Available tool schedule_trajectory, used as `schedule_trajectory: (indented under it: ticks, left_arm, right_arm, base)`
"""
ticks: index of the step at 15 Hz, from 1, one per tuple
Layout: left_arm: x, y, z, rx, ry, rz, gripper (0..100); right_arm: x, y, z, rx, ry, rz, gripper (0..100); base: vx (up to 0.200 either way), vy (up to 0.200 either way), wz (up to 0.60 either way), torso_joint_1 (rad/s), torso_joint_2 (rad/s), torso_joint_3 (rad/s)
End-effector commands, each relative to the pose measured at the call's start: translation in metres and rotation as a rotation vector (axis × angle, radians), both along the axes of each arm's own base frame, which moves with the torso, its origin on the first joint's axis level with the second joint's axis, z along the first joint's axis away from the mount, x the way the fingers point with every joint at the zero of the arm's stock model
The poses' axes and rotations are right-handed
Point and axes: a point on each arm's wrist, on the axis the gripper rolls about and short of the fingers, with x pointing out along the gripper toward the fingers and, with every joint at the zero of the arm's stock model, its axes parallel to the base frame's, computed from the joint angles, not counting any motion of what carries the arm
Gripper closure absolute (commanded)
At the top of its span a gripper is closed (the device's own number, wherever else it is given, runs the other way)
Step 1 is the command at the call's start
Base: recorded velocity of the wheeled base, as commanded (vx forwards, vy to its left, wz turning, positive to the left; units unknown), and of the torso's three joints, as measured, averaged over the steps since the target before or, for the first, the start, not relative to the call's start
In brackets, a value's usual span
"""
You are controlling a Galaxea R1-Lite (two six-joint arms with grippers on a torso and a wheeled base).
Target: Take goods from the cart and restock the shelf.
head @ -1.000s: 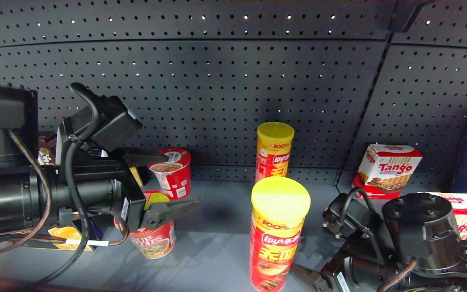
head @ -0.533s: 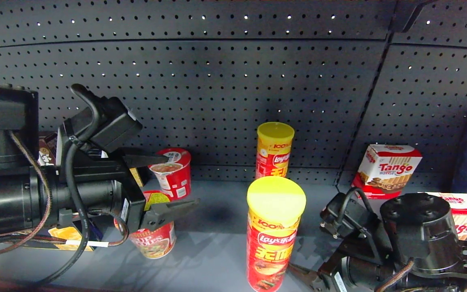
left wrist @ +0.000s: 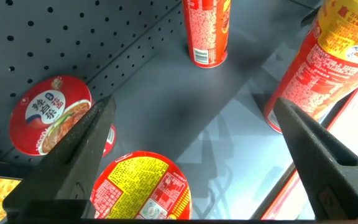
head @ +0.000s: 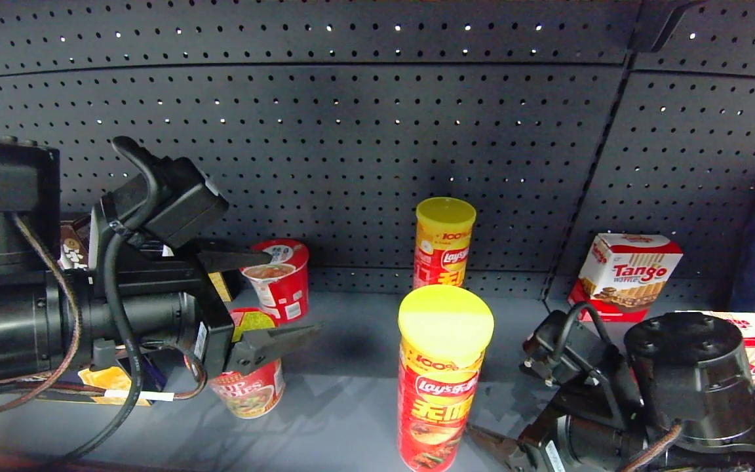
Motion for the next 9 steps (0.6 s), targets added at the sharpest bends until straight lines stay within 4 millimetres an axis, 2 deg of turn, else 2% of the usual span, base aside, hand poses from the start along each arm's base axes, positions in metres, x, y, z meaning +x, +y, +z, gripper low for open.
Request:
schedule_trajectory:
  ticks: [1, 2, 3, 4, 5, 6, 9]
  left_arm:
    - [-0.001, 0.001, 0.001, -0.002, -0.004, -0.001, 0]
    - [-0.001, 0.0, 0.001, -0.003, -0.006, -0.001, 0]
    - [-0.003, 0.002, 0.003, -0.007, -0.014, -0.002, 0]
    - [-0.006, 0.003, 0.006, -0.012, -0.024, -0.001, 0]
    - [-0.006, 0.003, 0.006, -0.012, -0.024, -0.001, 0]
    - [-0.008, 0.004, 0.008, -0.017, -0.034, 0.003, 0]
    - [-0.01, 0.017, 0.009, -0.021, -0.045, 0.052, 0]
  right_arm:
    - [-0.006, -0.008, 0.023, 0.074, -0.071, -0.004, 0]
    - [-0.008, -0.01, 0.028, 0.095, -0.089, -0.004, 0]
    - [-0.015, -0.019, 0.045, 0.158, -0.146, -0.01, 0]
    - [-0.019, -0.027, 0.052, 0.177, -0.175, -0.038, 0]
    - [-0.019, -0.027, 0.052, 0.177, -0.175, -0.038, 0]
    - [-0.016, -0.038, 0.059, 0.187, -0.209, -0.117, 0]
    - [-0.015, -0.054, 0.068, 0.215, -0.246, -0.175, 0]
  base:
    - [0.0, 0.0, 0.0, 0.0, 0.0, 0.0]
    - [0.0, 0.0, 0.0, 0.0, 0.0, 0.0]
    - [0.0, 0.0, 0.0, 0.0, 0.0, 0.0]
    - [0.0, 0.0, 0.0, 0.0, 0.0, 0.0]
    - [0.0, 0.0, 0.0, 0.0, 0.0, 0.0]
    - [0.0, 0.0, 0.0, 0.0, 0.0, 0.0]
    - [0.0, 0.0, 0.0, 0.0, 0.0, 0.0]
